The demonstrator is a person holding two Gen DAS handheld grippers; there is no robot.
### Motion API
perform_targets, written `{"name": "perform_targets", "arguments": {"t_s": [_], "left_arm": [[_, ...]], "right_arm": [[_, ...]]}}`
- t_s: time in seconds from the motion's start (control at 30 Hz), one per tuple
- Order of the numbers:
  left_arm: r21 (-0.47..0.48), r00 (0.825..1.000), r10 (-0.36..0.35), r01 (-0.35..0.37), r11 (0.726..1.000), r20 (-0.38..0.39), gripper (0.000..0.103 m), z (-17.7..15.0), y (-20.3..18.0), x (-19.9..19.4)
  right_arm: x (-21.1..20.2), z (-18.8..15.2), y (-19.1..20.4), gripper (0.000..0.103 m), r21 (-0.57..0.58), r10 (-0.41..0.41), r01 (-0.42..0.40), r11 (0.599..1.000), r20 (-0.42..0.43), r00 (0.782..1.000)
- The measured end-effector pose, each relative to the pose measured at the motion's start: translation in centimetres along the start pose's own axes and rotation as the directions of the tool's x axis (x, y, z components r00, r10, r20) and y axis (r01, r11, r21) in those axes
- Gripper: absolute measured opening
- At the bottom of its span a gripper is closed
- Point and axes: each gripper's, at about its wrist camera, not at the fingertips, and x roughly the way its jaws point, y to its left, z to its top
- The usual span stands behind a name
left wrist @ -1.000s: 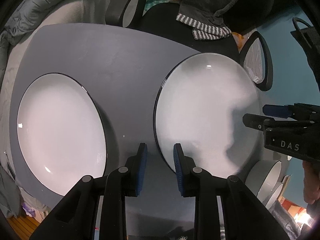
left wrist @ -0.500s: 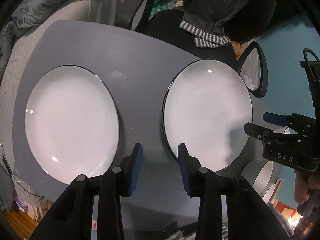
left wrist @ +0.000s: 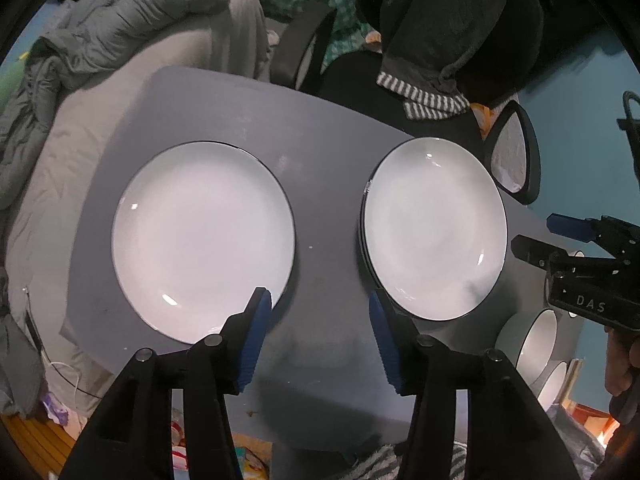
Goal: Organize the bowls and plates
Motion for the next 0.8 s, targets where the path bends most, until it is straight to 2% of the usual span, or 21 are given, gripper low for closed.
{"name": "perform_targets", "arguments": {"t_s": [0.43, 0.6, 0.8], "left_arm": [[-0.128, 0.999, 0.031, -0.029, 0.991, 0.009, 0.053, -2.2, 1.9, -0.8], [-0.191, 0.999, 0.032, -0.028, 0.981, 0.020, 0.053, -3.0, 3.4, -1.4], [-0.223, 0.999, 0.044, -0.035, 0.974, 0.033, 0.053, -3.5, 4.5, -1.8]], "right_arm": [[-1.6, 0.4, 3.1, 0.065, -0.101, 0.058, -0.053, 0.993, 0.051, 0.997], [-1.9, 0.5, 4.1, 0.065, -0.140, 0.056, -0.047, 0.989, 0.056, 0.997], [-2.3, 0.9, 5.3, 0.065, -0.182, 0.038, -0.026, 0.983, 0.066, 0.997]]}}
